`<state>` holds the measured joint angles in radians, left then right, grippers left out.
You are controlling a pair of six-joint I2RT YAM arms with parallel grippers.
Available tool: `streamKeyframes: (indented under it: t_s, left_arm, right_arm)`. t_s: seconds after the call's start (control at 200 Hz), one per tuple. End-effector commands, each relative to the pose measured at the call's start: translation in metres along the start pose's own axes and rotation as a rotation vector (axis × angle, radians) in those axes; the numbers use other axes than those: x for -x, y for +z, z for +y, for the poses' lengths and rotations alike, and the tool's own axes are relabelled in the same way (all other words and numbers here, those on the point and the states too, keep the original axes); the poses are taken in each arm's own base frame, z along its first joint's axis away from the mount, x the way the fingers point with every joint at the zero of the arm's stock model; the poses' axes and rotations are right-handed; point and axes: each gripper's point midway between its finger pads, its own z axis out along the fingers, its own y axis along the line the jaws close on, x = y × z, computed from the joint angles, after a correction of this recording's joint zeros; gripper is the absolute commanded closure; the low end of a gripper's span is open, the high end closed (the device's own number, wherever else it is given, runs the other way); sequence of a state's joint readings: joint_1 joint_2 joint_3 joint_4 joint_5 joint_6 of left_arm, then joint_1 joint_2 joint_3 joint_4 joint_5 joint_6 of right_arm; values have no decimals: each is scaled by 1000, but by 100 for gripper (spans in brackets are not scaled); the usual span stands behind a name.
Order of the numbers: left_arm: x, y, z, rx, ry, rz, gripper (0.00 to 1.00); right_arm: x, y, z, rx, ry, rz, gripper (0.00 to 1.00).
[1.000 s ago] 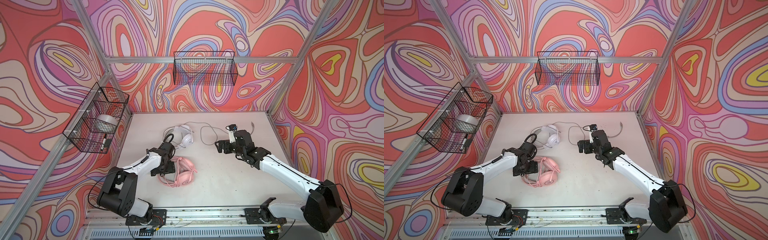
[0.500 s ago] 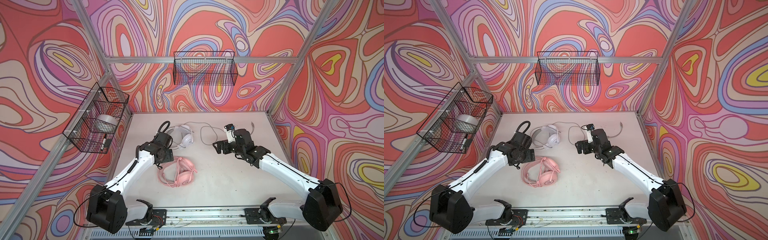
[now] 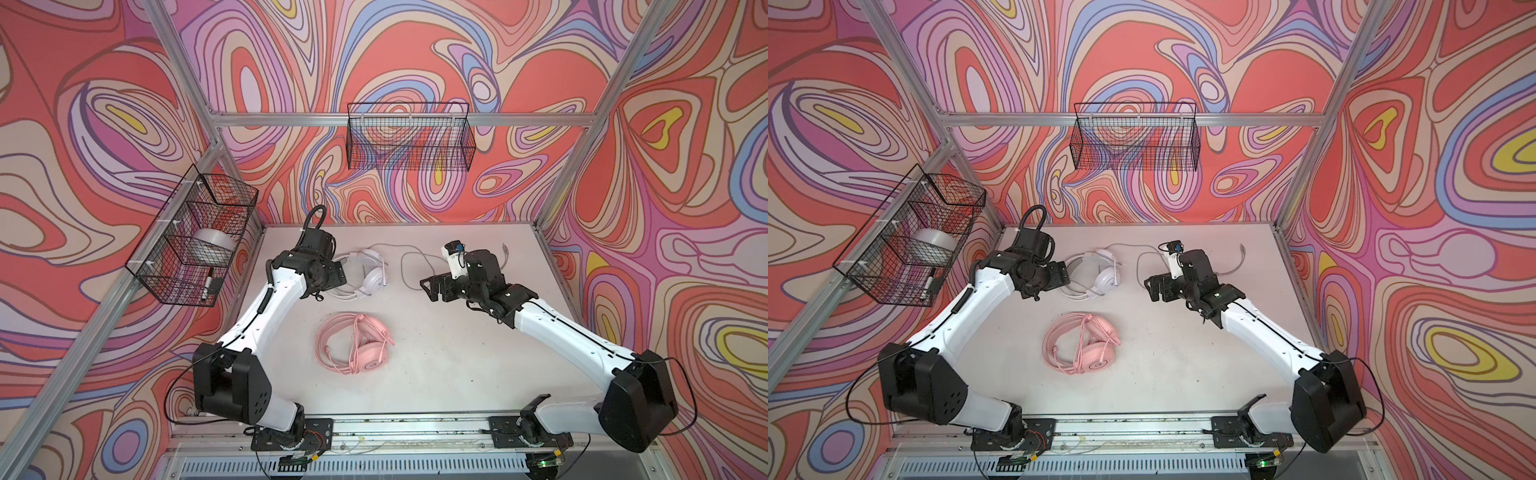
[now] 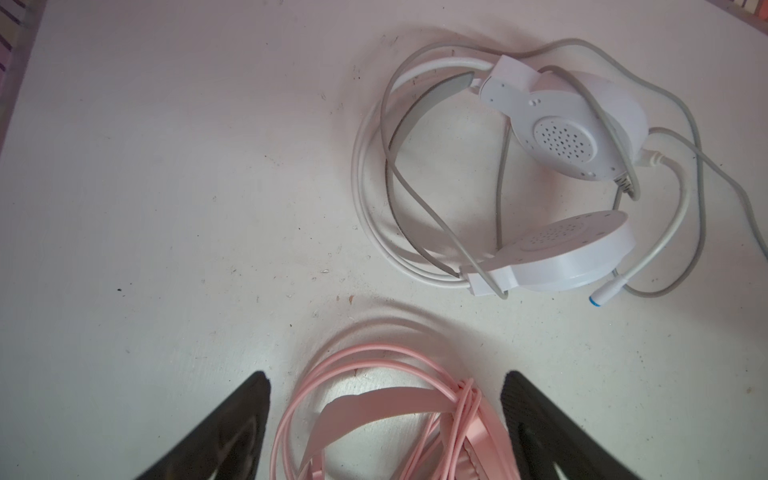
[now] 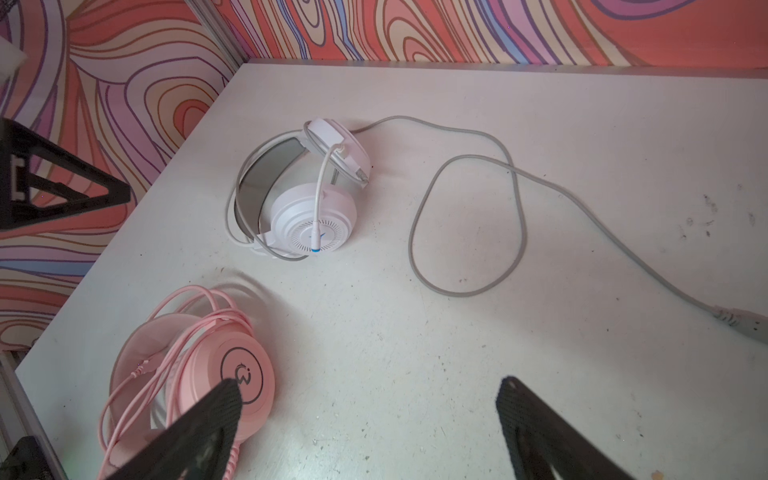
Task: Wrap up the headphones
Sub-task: 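Move the left gripper over to the white headset's headband, then close the left gripper on the white headset's headband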
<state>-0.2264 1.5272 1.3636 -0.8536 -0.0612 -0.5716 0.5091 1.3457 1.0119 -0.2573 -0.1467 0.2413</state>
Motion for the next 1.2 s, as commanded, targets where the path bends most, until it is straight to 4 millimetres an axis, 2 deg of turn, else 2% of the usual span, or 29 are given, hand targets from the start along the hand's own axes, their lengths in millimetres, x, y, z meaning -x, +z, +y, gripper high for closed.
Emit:
streamKeyframes:
  t_s: [0.0,0.14,0.541,0.791,1.197]
  left_arm:
    - [1,14,-6,-18,12,71,15]
    - [2,35,-4,-2,-6,119,23]
    - [3,92,3,65,23,200,34]
    - [6,112,14,139,65,206,46]
    - [8,144,15,181,120,263,50]
  right_arm:
    - [14,2,0,2,24,-38,1]
    - [17,7,-2,-8,48,-44,2]
    - [19,14,-2,-12,50,-26,2]
    - [18,16,-5,-23,51,-24,1]
    - [11,13,-8,-39,51,-15,1]
